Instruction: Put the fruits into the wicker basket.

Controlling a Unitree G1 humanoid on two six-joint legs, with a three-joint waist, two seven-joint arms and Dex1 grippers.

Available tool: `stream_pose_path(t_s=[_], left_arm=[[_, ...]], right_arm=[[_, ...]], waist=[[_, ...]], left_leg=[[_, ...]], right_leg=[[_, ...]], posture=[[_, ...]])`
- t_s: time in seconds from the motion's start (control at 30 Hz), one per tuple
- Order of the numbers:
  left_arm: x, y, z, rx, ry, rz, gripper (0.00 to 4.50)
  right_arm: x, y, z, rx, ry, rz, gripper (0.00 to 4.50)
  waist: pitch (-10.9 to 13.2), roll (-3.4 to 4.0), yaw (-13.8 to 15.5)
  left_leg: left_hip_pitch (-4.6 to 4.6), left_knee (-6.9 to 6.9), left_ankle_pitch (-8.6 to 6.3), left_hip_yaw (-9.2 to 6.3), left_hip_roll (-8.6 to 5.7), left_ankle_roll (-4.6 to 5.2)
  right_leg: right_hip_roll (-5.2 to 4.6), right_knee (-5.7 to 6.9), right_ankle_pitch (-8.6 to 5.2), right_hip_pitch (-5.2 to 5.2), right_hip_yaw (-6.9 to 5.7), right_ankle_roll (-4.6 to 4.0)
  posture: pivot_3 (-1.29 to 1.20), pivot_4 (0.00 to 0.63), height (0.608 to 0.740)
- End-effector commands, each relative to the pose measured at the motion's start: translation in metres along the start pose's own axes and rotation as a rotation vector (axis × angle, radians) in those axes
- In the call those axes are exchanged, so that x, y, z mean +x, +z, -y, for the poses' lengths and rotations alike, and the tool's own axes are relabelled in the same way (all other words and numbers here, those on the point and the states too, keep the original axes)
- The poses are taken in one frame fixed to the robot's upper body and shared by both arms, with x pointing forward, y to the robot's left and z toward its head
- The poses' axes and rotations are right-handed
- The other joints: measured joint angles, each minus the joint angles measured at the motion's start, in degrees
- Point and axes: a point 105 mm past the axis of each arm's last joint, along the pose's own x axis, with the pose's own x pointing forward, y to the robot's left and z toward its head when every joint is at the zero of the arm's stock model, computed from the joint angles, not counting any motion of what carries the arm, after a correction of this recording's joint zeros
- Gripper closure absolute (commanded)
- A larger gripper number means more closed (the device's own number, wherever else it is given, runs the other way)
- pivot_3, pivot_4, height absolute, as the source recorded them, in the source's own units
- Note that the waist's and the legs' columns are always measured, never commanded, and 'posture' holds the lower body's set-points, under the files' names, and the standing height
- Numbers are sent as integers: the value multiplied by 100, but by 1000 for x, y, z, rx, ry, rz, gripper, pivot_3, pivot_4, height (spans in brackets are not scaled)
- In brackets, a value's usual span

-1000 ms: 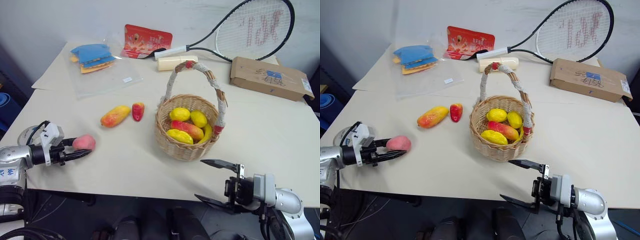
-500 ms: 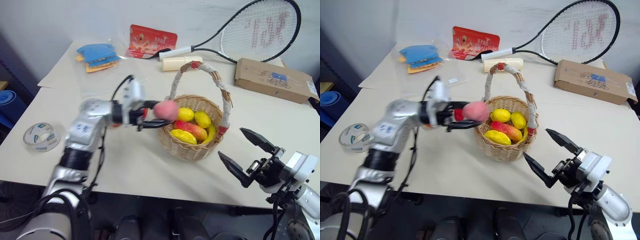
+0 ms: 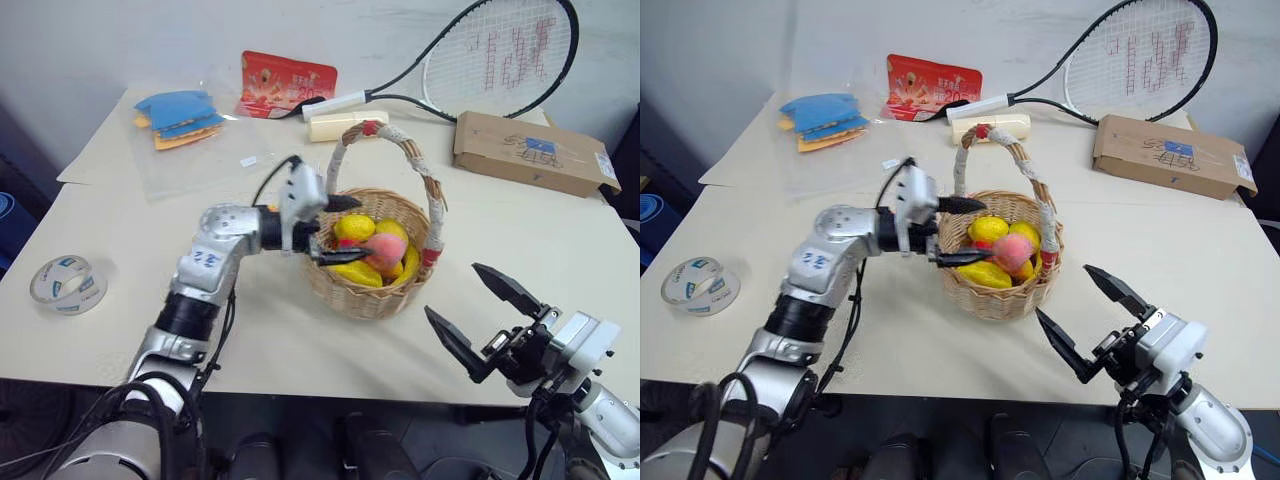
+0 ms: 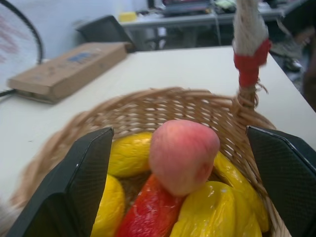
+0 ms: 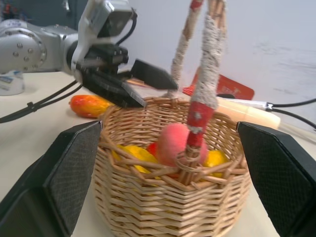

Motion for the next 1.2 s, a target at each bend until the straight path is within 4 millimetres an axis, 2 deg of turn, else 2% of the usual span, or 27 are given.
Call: stream_pose_path(t_s=[0.03, 0.1, 0.2, 0.27, 0.4, 0.53, 0.6, 0.67, 0.8, 0.87, 0.9, 1.07, 1.2], left_arm=[[-55, 1, 4, 17, 64, -33, 18], [-98, -6, -1, 15, 139, -110, 18], [-169, -11, -22, -49, 381, -188, 18], [-211, -24, -19, -104, 478, -270, 18], [-275, -43, -3, -189, 615, -406, 18], [-304, -43, 3, -206, 674, -455, 18], [-303, -44, 2, -206, 667, -461, 18], [-288, -45, -3, -216, 621, -446, 18], [-239, -37, -29, -239, 536, -350, 18], [-209, -40, -53, -255, 512, -332, 18], [-197, -45, -62, -268, 504, -355, 18], [-165, -69, -92, -274, 511, -446, 18], [-149, -87, -99, -307, 502, -515, 18]], right_arm=[[3, 11, -8, -43, 106, 52, 0], [6, 14, -19, -109, 246, 63, 0], [15, 22, -27, -89, 339, 121, 0], [21, 26, -31, -64, 376, 152, 0], [31, 32, -38, -37, 431, 201, 0], [33, 33, -47, -28, 484, 215, 0], [33, 33, -51, -20, 499, 218, 0], [31, 32, -53, -20, 495, 220, 0], [26, 25, -52, -23, 476, 207, 0], [21, 20, -49, -25, 467, 198, 0], [18, 17, -48, -23, 463, 192, 0], [7, 8, -45, -18, 458, 173, 0], [3, 4, -44, -22, 438, 161, 0]], waist=[[0, 4, -54], [3, 8, -109], [21, -14, -92], [21, -16, -89], [21, -15, -74], [13, -46, 9], [12, -48, 57], [12, -47, 89], [11, -50, 154], [8, -55, 204], [6, -57, 223], [7, -55, 106], [8, -57, 30]], left_leg=[[0, -5, -2, -1, 0, -4], [8, -12, 7, -1, 2, -19], [35, -12, 5, -6, 1, -9], [35, -12, 1, -8, 1, -2], [36, -30, -9, 3, -4, 11], [-5, -23, -12, -5, -3, 14], [-7, -22, -13, -6, -3, 14], [-6, -25, -16, -5, -13, 20], [-7, -20, -12, -11, -27, 29], [-10, -10, -11, -13, -33, 31], [-11, -6, -10, -15, -37, 33], [-12, 5, -16, 5, -47, 44], [-20, 10, -18, 16, -31, 42]], right_leg=[[2, 4, 0, 1, 7, 0], [2, 5, -1, 1, 8, -1], [2, 7, 0, -1, 3, -4], [-1, 3, 1, 0, 0, -6], [-22, -16, -1, -1, -3, -8], [-31, -18, -2, -37, -20, -10], [-34, -19, -3, -37, -24, -11], [-49, -19, -3, -34, -30, -12], [-69, -17, 0, -24, -48, -6], [-67, -15, 7, -21, -52, 3], [-65, -15, 8, -22, -53, 6], [-54, -19, 14, -22, -27, 19], [-44, -19, 15, -35, -16, 22]], posture=[[0, 150, 740], [0, 150, 740], [0, 150, 740], [0, 150, 740], [0, 150, 740], [0, 150, 740], [0, 150, 740], [0, 150, 740], [0, 150, 740], [0, 150, 740], [0, 150, 740], [0, 150, 740], [0, 150, 740]])
